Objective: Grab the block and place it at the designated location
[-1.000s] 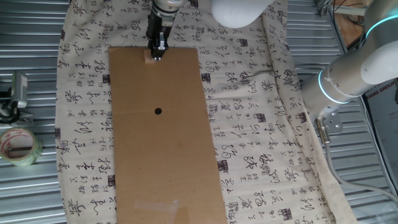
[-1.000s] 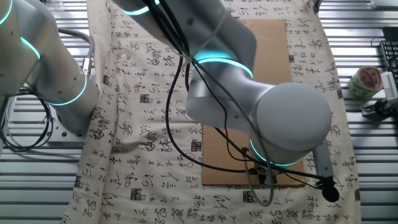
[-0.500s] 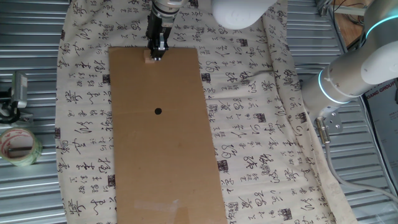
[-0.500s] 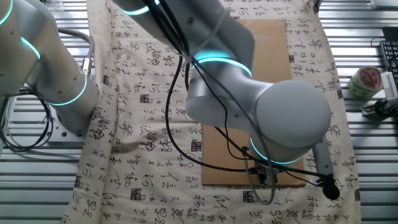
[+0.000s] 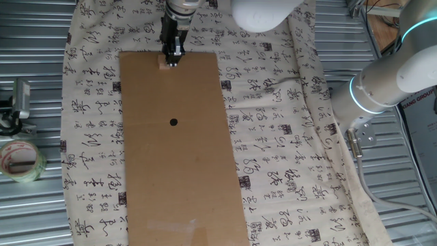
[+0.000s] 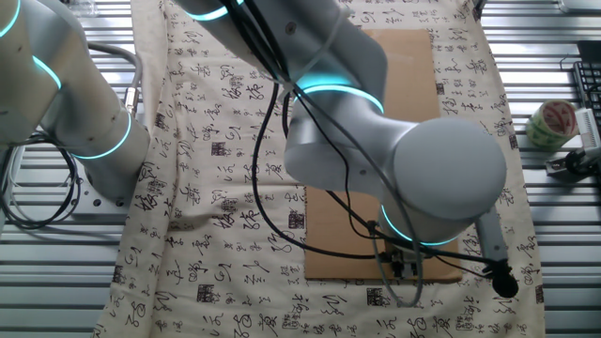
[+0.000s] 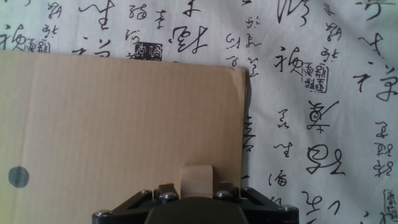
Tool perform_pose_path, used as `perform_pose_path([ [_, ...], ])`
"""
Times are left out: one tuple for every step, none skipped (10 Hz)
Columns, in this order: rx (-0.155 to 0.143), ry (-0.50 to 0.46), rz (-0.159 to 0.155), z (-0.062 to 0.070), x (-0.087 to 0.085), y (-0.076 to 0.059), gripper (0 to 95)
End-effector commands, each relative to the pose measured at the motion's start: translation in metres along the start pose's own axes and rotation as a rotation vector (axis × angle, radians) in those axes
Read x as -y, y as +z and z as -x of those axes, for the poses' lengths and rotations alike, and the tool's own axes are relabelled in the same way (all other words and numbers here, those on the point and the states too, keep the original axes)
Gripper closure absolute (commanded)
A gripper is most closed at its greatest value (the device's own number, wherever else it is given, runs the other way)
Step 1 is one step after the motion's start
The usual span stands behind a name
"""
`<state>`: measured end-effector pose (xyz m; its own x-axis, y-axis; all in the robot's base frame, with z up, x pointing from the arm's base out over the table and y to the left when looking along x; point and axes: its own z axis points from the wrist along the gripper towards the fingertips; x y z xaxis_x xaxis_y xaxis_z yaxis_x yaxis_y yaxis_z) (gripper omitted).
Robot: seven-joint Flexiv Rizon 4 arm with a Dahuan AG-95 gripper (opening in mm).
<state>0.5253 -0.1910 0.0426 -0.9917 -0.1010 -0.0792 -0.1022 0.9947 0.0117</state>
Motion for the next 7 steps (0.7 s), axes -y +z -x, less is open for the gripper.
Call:
perform_pose_path([
  [-0.026, 0.000, 0.004, 0.0008, -0.0002, -0.0002, 57.0],
  [-0.031, 0.004, 0.004, 0.0008, -0.0002, -0.0002, 57.0],
  [-0.029, 0.004, 0.003, 0.0008, -0.0002, -0.0002, 57.0],
  [-0.027, 0.005, 0.002, 0.0008, -0.0002, -0.0002, 57.0],
  [-0.025, 0.006, 0.004, 0.0008, -0.0002, -0.0002, 57.0],
  [-0.025, 0.007, 0.004, 0.0008, -0.0002, -0.0002, 57.0],
  [-0.025, 0.008, 0.004, 0.0008, -0.0002, -0.0002, 57.0],
])
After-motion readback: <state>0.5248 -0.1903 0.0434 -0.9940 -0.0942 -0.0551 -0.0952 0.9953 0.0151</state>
